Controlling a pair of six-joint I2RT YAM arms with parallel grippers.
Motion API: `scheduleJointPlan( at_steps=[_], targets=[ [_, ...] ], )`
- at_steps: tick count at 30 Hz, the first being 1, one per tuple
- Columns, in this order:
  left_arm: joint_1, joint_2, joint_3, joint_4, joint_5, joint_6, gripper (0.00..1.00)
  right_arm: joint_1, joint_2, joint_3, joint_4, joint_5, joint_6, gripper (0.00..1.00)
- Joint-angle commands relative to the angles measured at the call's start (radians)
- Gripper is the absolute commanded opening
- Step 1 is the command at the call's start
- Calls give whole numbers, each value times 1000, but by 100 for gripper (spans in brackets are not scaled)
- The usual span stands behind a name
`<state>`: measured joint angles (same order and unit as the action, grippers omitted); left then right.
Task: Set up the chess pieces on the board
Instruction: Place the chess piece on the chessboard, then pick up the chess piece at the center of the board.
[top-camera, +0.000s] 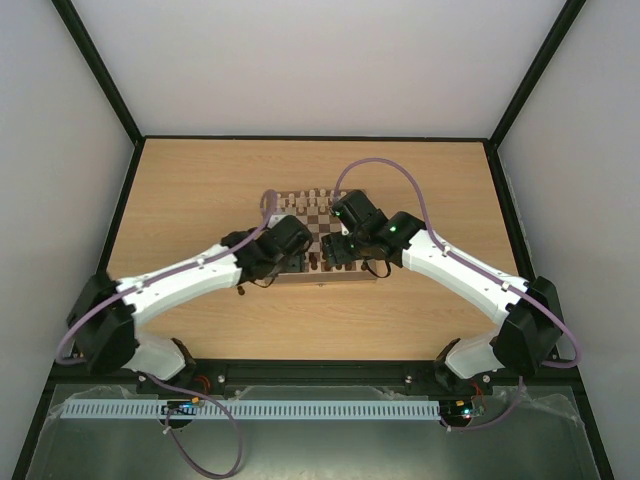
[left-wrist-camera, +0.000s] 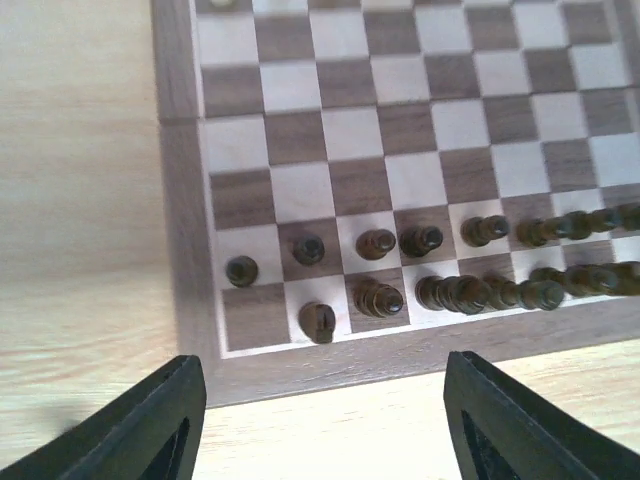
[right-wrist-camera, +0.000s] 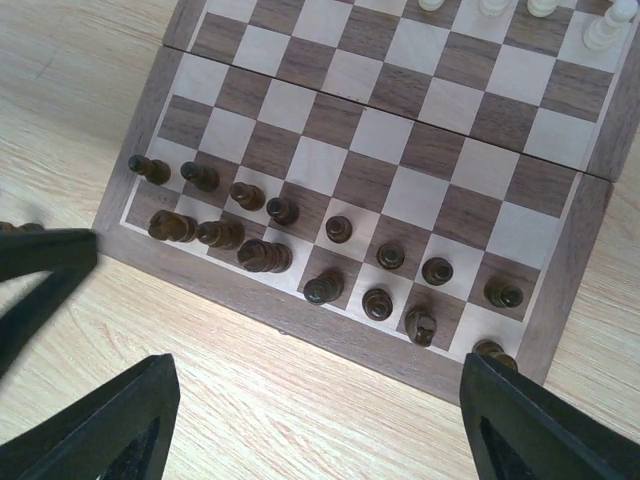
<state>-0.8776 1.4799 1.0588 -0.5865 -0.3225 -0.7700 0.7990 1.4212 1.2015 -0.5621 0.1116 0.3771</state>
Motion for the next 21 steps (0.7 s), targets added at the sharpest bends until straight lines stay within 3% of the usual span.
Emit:
scheduleJointPlan(
  at_steps=[1,3,4,6,12,21],
  targets=[
    [-4,-148,-30,-115,-96,-10,79,5,-27,-4,-18,-13,-8,81],
    [-3,-214,-46,-143,-116,-18,97,5,-36,-7,-14,-15,-8,87],
    [-3,-244,-59,-149,-117,-17,99,6,-39,-9,-13,-16,-7,90],
    [5,-295,-76,-176,-122,-28,99,5,-41,-7,-12,-17,-6,99],
    [58,-406,-163,-181,-44,-42,99,5,-44,-2,-15,-25,-5,99],
    [127,-433,-309,-106,72,-152,99,5,-56,-4,-16,-29,-7,99]
  ],
)
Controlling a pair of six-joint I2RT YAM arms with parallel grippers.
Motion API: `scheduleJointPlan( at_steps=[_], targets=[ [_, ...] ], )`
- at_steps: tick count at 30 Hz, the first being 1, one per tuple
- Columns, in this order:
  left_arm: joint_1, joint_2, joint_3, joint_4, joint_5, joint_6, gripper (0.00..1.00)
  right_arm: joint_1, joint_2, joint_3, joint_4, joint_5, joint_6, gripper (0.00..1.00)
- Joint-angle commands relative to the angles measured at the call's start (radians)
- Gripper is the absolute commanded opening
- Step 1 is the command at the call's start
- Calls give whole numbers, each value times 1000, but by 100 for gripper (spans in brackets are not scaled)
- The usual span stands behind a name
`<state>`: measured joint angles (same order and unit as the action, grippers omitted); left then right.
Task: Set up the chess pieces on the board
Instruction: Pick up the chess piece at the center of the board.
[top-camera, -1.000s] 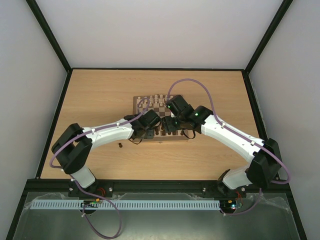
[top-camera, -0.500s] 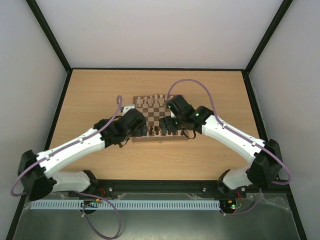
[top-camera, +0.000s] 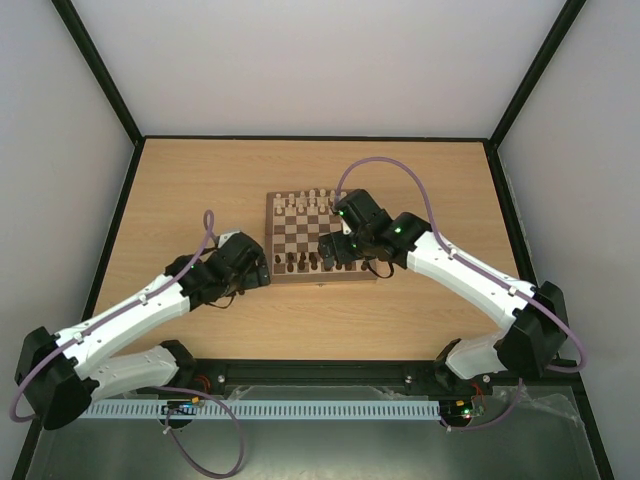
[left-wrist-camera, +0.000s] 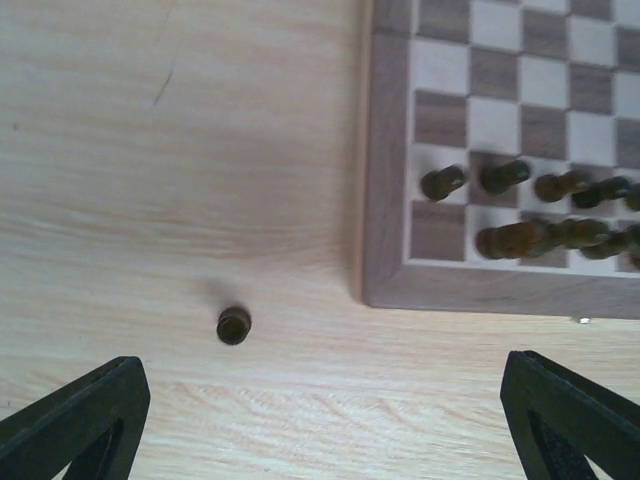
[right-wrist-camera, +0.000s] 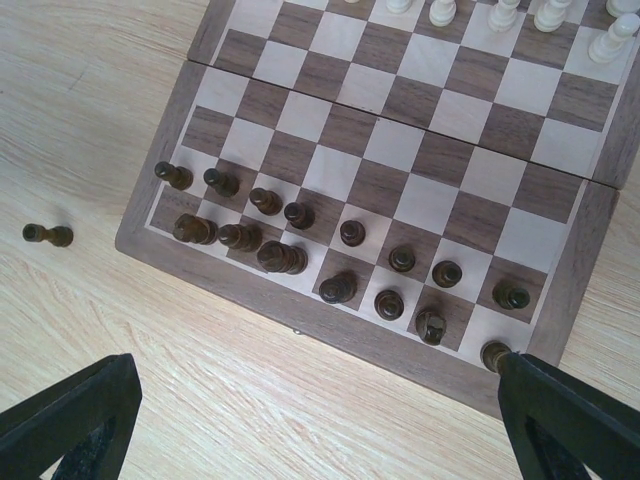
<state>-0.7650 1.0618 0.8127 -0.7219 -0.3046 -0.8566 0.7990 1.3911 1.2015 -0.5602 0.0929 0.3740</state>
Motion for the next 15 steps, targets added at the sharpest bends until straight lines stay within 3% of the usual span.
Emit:
scheduleJointPlan(
  at_steps=[1,4,13,15],
  targets=[
    [15,-13,-79,33,41,-82,98,5,-26,-7,-15,-12,-4,99],
    [20,-13,-121,50,14,-120,92,5,-23,-14,-9,-22,-5,98],
    [28,87,-171,94,-14,-155,52,8,-9,-20,5,-63,-7,99],
    [27,122,-176,117,-14,-149,48,7,-8,-21,5,-66,-7,99]
  ],
)
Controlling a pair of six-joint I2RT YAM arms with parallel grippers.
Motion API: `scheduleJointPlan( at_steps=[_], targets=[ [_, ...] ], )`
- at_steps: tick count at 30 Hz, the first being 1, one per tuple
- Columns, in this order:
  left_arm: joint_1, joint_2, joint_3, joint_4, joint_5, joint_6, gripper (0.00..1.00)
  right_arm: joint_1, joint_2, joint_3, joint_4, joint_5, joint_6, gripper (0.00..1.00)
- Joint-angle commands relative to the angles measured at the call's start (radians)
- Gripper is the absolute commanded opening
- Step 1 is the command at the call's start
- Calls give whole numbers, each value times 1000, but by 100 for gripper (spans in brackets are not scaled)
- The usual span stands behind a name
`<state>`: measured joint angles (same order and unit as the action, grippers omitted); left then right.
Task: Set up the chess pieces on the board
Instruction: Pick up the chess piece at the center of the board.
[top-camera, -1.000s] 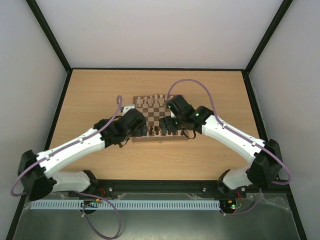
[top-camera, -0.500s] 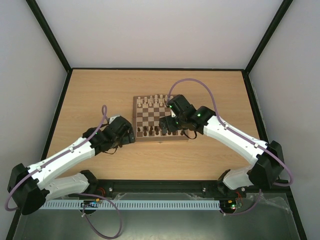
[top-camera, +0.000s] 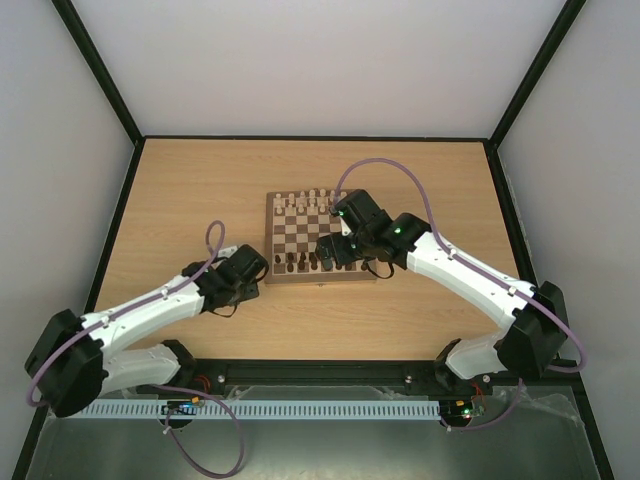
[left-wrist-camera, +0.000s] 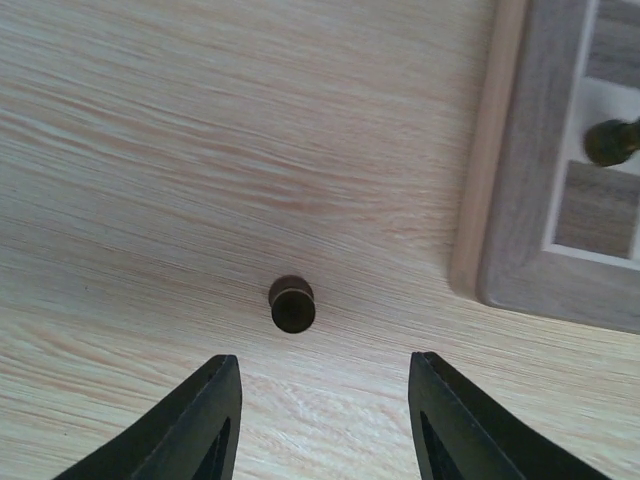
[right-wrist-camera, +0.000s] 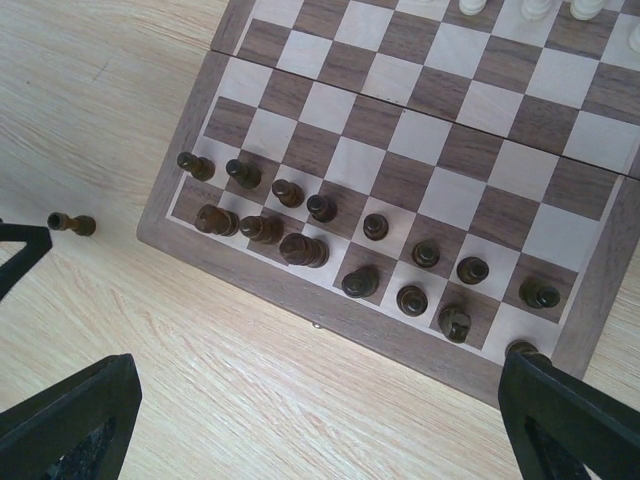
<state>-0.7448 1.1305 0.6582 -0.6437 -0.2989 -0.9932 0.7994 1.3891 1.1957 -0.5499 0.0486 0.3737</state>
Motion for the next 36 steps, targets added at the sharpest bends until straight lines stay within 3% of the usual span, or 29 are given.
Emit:
scheduleJointPlan(
  at_steps=[1,9,15,36],
  targets=[
    [7,69,-25,44,-22,-12,48,7,-7,-17,-5,-21,-7,99],
    [21,119,-38,72,-65,-7,47,8,-10,-24,-5,-21,-7,99],
    [49,151,-34,133,-46,21,36,8,-8,-25,-4,-26,-7,99],
    [56,190,-32,134,-37,41,19,8,-7,-32,-7,-23,-9,99]
  ],
)
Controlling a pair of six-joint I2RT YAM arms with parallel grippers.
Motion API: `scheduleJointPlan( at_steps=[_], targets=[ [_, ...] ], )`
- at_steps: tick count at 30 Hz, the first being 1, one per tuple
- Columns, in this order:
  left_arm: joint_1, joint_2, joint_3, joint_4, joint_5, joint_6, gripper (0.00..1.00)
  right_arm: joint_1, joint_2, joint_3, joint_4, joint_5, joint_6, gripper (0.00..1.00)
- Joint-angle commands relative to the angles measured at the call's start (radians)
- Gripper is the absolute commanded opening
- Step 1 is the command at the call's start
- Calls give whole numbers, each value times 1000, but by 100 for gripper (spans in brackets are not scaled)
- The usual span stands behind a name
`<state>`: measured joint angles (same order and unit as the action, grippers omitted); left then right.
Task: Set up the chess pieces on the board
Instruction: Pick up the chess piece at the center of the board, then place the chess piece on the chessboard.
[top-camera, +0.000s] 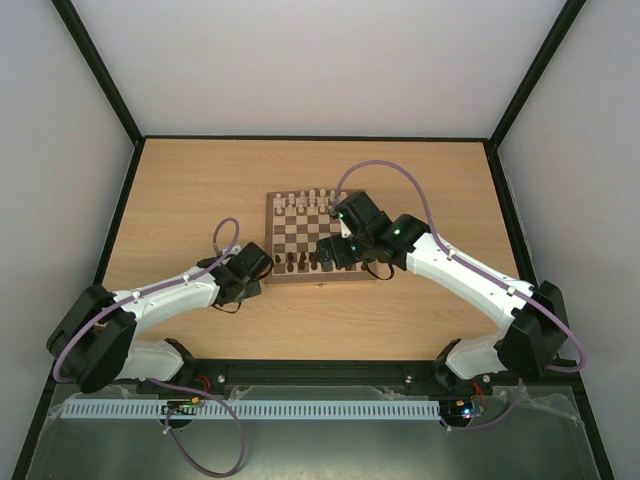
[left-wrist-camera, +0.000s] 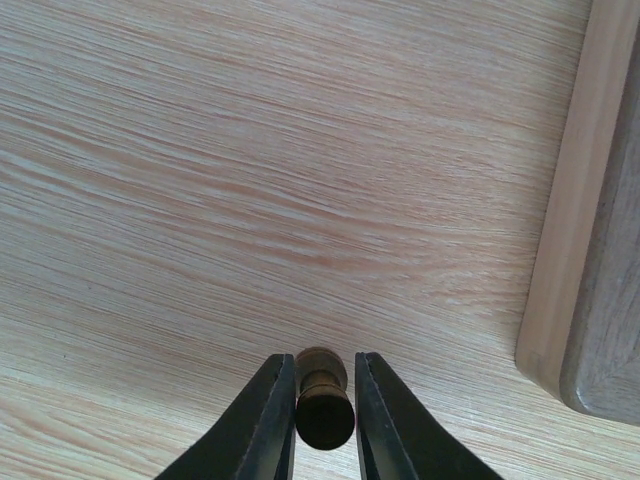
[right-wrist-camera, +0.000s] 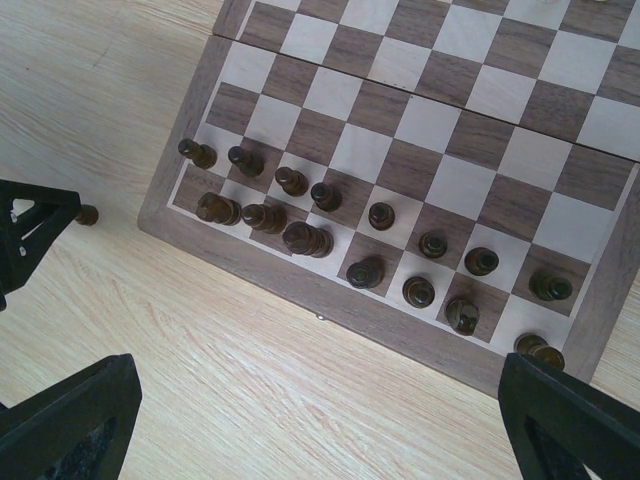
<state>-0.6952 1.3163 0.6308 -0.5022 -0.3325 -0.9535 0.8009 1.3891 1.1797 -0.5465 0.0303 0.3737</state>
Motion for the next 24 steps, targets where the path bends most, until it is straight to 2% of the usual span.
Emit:
scheduleJointPlan(
  at_steps=[1,8,16,24],
  targets=[
    [6,4,-3,-7,-4,1,19,8,-6,-15,-9,-5,-9,99],
    [5,-3,18,-34,5,10,13,8,-8,-14,-11,-4,-9,99],
    [-6,-57,166,-144,8,59,13,8,-9,-13,-12,-2,-10,99],
    [-50,59,329,-143,47,127,13,9,-2,0,-17,12,-11,99]
  ],
)
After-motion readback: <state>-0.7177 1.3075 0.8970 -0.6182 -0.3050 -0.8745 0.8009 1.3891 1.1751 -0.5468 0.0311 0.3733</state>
